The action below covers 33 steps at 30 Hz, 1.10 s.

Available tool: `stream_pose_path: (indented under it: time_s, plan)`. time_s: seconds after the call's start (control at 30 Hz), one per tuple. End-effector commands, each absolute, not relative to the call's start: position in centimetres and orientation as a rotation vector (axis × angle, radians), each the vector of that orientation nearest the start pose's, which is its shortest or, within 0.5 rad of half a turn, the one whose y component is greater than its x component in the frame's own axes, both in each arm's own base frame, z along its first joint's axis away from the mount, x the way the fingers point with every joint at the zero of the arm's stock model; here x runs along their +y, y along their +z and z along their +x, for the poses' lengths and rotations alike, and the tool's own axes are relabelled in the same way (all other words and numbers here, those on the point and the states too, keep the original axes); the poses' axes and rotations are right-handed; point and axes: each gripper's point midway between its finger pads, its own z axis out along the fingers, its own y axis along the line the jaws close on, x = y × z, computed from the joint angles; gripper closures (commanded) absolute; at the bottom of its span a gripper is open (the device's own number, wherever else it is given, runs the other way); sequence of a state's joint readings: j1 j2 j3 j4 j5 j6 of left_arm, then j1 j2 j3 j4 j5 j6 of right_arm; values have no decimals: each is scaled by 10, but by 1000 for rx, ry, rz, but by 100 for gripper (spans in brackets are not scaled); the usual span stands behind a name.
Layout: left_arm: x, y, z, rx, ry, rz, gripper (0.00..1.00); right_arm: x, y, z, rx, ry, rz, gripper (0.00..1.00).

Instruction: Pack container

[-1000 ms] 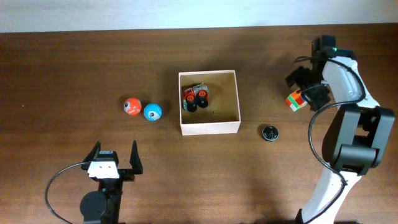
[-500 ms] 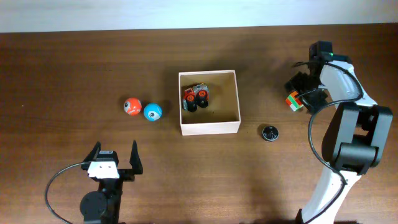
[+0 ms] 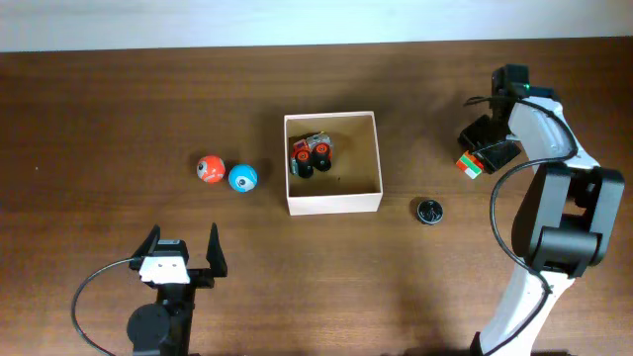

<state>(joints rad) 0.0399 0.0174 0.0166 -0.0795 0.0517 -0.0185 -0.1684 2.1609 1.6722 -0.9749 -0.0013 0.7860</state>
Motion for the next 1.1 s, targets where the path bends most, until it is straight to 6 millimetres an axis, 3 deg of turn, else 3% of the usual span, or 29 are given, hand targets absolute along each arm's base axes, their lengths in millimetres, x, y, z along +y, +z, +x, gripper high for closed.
stream_pose_path:
  time_s: [0.0,0.23,0.4,0.53,0.63,0.7,0.87,1.07]
  plan:
    - [3,155,246,1654,-9,-7,1,-72,29,432,2710,36,1391,46]
    - [3,155,246,1654,-8,-8,1,-56,76,451,2748,62,1216,46]
    - [3,155,246,1654,-9,-7,1,-22,123,466,2762,69,1032,46]
    - [3,155,246,1654,-8,-8,1,0,145,472,2749,19,917,46]
    - [3,155,246,1654,-9,-7,1,-11,146,467,2721,-117,943,37]
    - [3,155,246,1655,-8,-8,1,-24,141,461,2717,-164,1013,36]
    - [3,155,246,1655,-9,-7,1,-57,129,451,2739,-130,1108,36]
    - [3,155,246,1655,-8,-8,1,-66,107,435,2859,-84,1050,32]
